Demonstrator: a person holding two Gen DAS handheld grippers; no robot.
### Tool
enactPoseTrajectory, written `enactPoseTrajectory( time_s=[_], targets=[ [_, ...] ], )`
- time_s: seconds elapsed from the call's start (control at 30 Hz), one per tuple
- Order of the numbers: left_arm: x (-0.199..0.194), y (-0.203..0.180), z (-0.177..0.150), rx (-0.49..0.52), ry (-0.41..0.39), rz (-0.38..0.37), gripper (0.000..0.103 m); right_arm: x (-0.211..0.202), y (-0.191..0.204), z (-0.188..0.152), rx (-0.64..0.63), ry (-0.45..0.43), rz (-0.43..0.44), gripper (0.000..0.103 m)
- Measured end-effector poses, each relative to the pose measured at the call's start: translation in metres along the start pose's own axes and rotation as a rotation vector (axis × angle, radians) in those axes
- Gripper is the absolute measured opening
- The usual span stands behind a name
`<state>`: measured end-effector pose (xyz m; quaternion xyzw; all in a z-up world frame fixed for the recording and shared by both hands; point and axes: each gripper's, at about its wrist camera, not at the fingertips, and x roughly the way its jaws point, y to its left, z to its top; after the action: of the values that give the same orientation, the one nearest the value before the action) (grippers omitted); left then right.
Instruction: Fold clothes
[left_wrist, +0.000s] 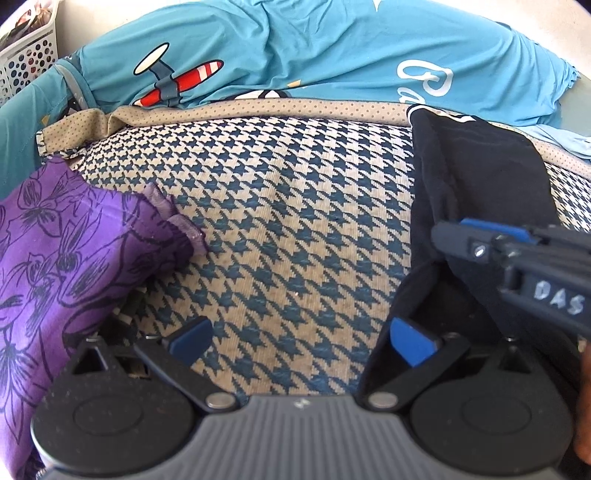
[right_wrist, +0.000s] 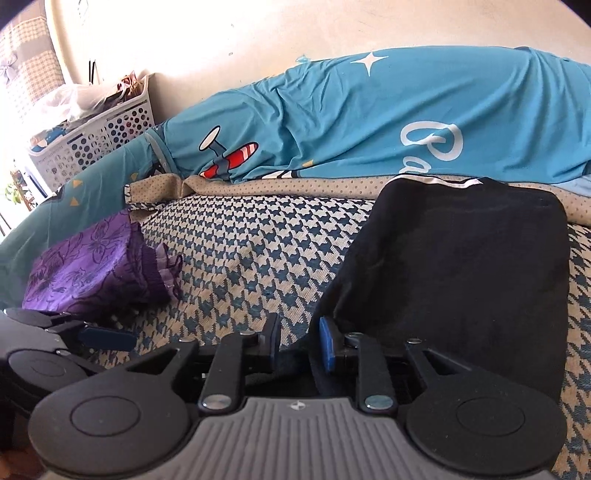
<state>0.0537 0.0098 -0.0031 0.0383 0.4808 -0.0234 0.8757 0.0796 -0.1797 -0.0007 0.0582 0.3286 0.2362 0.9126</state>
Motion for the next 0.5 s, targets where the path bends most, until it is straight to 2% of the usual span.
enactPoseTrajectory(
  time_s=[0.23,0.3,0.4,0.5],
  targets=[
    [-0.009,-0.002,-0.003,0.006,-0.028,-0.013,0.103,-0.054,0.0,0.0,0.019,-0.078,-0.047,0.029],
    [-0.013,-0.005,-0.007,0.016,-0.038,-0.038,0.103,-0.069,-0.002,-0.009,0.025,-0.077,-0.078,0.03],
    [-0.021,-0.012,-0.016,0.05,-0.061,-0.035,0.103,-0.088,-0.005,-0.027,0.033,-0.058,-0.138,0.03],
    [-0.026,-0.017,-0.027,0.045,-0.053,-0.061,0.103,-0.103,-0.006,-0.042,0.047,-0.039,-0.189,0.034]
  ],
)
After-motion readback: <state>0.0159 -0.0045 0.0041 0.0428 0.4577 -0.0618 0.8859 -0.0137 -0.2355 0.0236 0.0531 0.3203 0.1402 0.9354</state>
